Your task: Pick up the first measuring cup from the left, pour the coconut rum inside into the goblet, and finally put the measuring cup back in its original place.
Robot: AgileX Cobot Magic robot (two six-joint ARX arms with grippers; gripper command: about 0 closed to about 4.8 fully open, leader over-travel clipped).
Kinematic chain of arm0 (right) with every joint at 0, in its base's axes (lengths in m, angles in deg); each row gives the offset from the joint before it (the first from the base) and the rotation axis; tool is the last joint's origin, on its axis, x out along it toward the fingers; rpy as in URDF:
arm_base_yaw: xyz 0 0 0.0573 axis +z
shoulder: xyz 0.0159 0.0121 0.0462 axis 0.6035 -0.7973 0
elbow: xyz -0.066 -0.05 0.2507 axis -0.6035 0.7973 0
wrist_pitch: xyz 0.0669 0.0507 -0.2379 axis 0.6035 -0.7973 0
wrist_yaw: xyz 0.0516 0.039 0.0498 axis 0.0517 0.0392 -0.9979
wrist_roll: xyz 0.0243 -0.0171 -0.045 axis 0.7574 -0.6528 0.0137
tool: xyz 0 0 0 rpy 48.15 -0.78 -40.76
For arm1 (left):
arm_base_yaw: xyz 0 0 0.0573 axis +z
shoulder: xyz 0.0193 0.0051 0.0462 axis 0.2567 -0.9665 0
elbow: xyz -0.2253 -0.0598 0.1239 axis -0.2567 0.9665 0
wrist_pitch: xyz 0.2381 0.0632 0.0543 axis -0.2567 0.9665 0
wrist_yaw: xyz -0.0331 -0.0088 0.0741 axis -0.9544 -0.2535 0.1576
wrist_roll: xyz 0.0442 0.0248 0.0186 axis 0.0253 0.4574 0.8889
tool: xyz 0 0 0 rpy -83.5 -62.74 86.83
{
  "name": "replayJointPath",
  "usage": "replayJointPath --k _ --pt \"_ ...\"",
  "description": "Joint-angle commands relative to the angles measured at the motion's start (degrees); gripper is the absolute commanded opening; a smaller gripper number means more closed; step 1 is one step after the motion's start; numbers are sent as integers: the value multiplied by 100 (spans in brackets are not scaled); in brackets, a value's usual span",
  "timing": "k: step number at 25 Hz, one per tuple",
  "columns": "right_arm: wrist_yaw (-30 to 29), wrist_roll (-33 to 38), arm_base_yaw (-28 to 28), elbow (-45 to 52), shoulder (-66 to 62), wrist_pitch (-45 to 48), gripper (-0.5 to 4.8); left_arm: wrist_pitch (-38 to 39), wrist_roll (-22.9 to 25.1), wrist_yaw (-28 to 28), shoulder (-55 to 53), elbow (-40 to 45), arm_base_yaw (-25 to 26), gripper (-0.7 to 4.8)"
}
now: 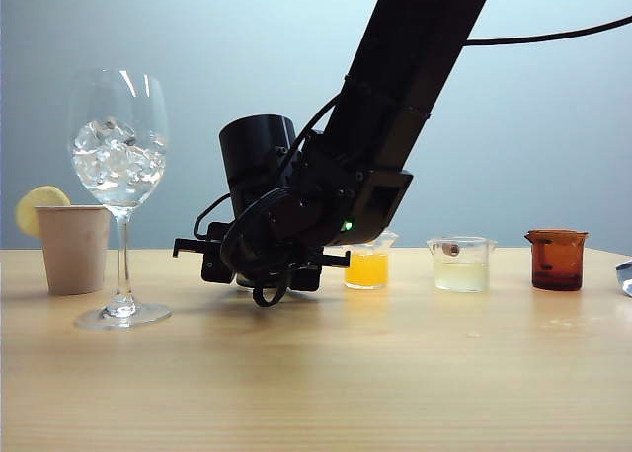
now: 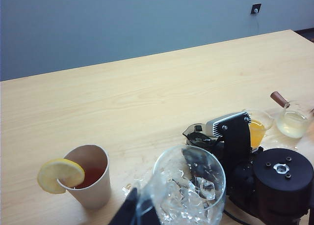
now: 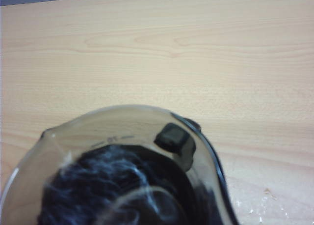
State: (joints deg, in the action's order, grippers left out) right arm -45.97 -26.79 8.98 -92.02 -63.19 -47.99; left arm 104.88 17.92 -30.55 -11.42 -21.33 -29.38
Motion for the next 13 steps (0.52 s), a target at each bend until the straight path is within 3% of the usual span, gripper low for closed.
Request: replayJointPath --k 1,7,13 --pt "-35 9 7 -9 11 2 200 -44 17 0 11 -39 4 -5" --pt "-570 -767 13 -2 173 -107 200 -44 17 0 11 -39 4 -5" --pt "-977 -776 9 7 472 -129 200 -44 17 0 11 -39 4 -5"
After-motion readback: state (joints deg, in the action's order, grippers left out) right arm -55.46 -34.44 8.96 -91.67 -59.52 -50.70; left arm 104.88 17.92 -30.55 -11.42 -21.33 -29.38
